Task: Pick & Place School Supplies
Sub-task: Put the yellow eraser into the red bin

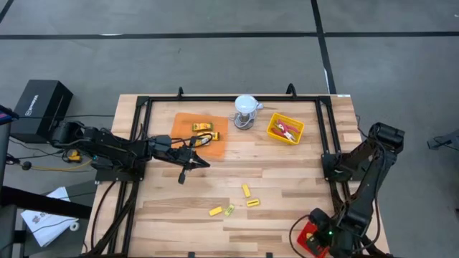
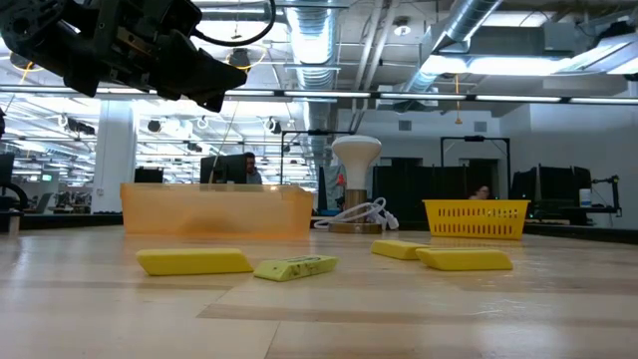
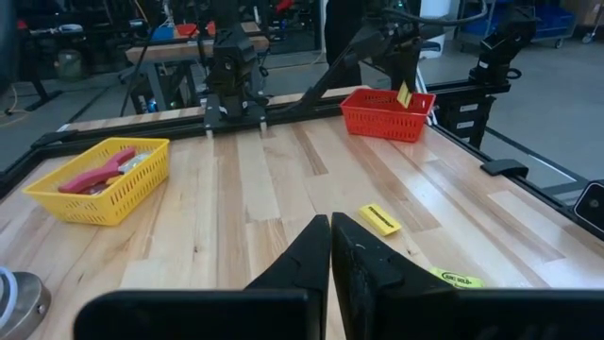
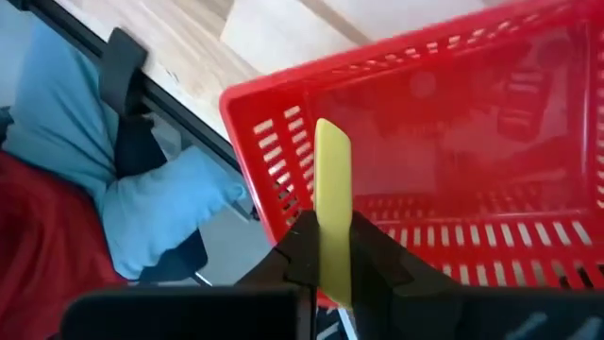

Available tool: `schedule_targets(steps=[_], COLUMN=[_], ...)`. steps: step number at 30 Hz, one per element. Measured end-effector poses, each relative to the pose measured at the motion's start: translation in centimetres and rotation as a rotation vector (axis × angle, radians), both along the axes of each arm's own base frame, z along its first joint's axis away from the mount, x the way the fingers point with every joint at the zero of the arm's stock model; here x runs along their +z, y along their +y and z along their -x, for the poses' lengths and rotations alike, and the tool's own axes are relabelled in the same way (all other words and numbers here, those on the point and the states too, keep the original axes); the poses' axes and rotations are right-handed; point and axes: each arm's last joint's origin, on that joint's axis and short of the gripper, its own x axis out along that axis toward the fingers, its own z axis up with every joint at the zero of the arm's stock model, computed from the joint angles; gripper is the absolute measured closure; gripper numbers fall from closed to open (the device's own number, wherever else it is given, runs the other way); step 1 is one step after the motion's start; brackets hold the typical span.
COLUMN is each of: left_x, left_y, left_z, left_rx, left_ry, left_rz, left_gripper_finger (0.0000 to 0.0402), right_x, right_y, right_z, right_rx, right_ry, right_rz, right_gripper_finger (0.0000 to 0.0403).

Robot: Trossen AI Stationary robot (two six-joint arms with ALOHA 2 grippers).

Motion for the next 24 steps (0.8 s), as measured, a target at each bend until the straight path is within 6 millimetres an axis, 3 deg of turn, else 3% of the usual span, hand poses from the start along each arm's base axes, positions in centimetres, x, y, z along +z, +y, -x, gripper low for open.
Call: schedule_targets(steps=[7,11,16,24], left_x=[0.0,0.1,0.2,0.3], left_y=[0.0,0.0,0.0,0.0], left_z=[0.0,0.0,0.0,0.0], left_rx=[0.0,0.0,0.0,-0.002], left_ry=[-0.004,-0.009,-0.017,-0.032], left_rz=[0.0,0.0,0.0,-0.014], left_gripper_finger=[0.0382,0.0366,0.0353,0.0348], right_x=[0.0,0.0,0.1,1.3], right_y=[0.0,-0.1,0.0,0.4], right_z=[-0.1,-0.2,-0.4,-2.9], right_rx=[-0.004,-0.008,-0.023,-0.049], right_ry=[-0.001,0.0,-0.06,-0.479], right_rz=[0.002,0.003,0.005,0.064], right_gripper_finger=[0.0257,0.021,0.02,0.0239])
